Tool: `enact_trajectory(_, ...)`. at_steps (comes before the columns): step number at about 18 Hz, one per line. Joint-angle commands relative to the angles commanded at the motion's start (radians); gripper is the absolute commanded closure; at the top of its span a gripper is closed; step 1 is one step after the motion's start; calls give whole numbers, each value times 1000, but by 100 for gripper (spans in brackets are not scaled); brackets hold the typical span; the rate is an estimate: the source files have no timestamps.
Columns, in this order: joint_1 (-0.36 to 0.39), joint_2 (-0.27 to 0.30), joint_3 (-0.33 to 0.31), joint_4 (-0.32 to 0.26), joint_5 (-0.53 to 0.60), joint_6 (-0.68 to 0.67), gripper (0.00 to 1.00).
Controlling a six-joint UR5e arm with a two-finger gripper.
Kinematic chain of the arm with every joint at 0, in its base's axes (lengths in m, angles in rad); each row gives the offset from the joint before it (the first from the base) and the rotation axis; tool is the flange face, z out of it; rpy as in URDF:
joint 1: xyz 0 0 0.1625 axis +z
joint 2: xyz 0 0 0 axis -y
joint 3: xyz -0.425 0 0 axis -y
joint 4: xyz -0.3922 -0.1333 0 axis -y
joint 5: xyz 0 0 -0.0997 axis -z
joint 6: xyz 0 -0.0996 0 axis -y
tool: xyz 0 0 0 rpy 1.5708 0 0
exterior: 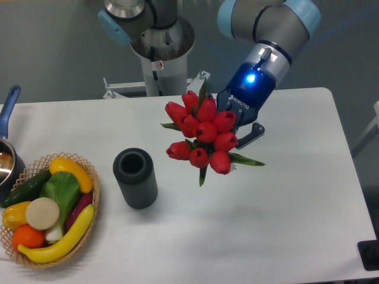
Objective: Insert the flowers into the vase
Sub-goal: 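Carry the red tulip bunch up and over toward the grey vase, then lower the tulip stems into the opening of the grey vase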
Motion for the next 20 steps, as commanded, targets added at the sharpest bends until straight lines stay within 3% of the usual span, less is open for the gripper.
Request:
enact_trajectory(4, 0, 0, -32, 2, -175, 3, 60)
enact_trajectory(10, -5, 58, -127, 3, -302, 11, 60)
enact_trajectory(14, -28, 126, -153, 0, -319, -7, 60)
enact_trajectory(20, -74, 164, -176, 0, -324, -34, 60)
